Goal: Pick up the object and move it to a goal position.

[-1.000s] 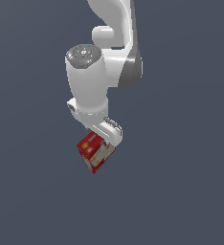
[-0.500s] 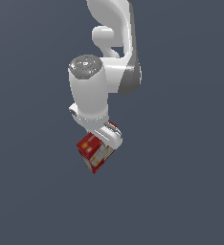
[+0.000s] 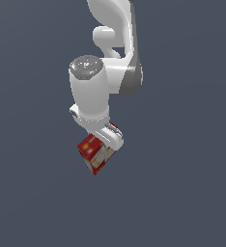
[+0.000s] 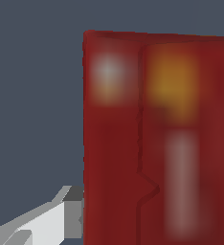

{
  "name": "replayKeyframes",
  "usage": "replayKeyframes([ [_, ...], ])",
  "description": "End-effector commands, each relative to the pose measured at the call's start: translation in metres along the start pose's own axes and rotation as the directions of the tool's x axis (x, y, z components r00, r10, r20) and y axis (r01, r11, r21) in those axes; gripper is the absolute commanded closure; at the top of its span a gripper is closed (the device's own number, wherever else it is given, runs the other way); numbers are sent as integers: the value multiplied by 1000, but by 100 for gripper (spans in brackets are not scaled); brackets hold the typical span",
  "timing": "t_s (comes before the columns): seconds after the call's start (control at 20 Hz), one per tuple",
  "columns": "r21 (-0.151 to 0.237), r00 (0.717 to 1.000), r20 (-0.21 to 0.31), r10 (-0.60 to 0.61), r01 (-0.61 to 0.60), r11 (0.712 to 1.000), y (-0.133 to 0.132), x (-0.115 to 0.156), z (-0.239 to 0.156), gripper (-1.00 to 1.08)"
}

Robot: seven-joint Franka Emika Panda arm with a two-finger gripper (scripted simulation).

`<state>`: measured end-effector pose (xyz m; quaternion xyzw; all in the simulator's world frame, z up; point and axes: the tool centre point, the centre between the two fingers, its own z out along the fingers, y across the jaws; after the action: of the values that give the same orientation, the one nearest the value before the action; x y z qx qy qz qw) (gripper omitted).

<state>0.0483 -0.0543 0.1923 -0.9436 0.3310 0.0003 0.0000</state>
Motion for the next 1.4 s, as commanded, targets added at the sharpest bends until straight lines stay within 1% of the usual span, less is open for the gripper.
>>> replayKeyframes([
  [0.0, 0, 1000, 0, 0, 0, 1000, 1, 0, -1, 108],
  [0.3, 0, 1000, 0, 0, 0, 1000, 9, -3, -15, 108],
  [0.6, 1, 1000, 0, 0, 0, 1000, 29, -11, -46, 108],
  [1.35, 1, 1000, 0, 1, -1, 1000, 109, -40, -179, 108],
])
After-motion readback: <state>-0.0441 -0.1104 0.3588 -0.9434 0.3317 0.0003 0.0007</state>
